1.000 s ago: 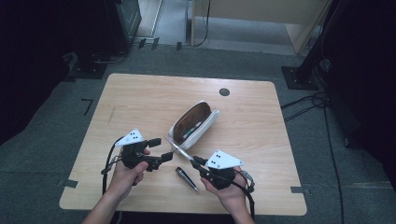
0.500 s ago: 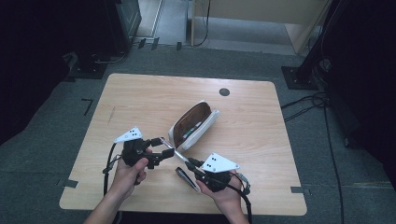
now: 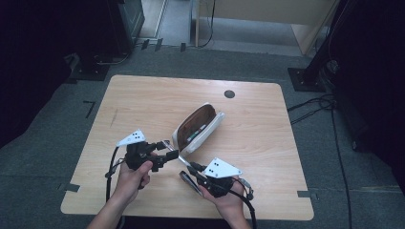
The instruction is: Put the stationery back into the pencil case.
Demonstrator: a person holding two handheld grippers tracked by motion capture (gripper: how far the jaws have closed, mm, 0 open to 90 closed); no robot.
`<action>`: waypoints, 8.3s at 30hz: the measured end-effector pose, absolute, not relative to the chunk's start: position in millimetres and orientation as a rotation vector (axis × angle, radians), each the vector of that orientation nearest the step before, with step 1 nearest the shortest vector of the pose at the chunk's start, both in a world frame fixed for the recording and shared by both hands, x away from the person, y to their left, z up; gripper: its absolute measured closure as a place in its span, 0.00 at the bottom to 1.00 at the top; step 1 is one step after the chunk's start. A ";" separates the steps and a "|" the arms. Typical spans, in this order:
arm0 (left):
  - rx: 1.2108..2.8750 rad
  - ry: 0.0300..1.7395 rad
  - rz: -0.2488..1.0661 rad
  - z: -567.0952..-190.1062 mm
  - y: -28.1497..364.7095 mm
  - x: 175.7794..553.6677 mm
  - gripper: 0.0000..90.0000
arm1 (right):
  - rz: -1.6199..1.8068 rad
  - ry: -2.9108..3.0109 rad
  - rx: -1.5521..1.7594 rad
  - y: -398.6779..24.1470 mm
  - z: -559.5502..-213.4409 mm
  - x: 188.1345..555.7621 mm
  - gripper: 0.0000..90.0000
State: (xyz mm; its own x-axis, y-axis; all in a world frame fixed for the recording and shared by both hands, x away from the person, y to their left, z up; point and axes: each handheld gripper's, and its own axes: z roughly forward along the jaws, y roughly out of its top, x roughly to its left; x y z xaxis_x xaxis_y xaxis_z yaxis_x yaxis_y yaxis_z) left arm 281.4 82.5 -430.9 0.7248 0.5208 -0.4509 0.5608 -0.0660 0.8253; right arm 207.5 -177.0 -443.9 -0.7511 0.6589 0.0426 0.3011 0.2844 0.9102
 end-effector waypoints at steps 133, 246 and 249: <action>1.943 0.783 0.400 -422.4 5.4 330.1 0.82 | 0.915 2.035 1.497 -357.9 -525.4 199.9 0.14; 2.136 0.480 0.013 -506.8 48.4 259.2 0.45 | 1.182 2.358 1.120 -212.8 -514.2 185.4 0.51; 2.146 0.467 0.015 -507.0 47.1 258.1 0.45 | 1.177 2.346 1.125 -214.0 -514.3 186.4 0.51</action>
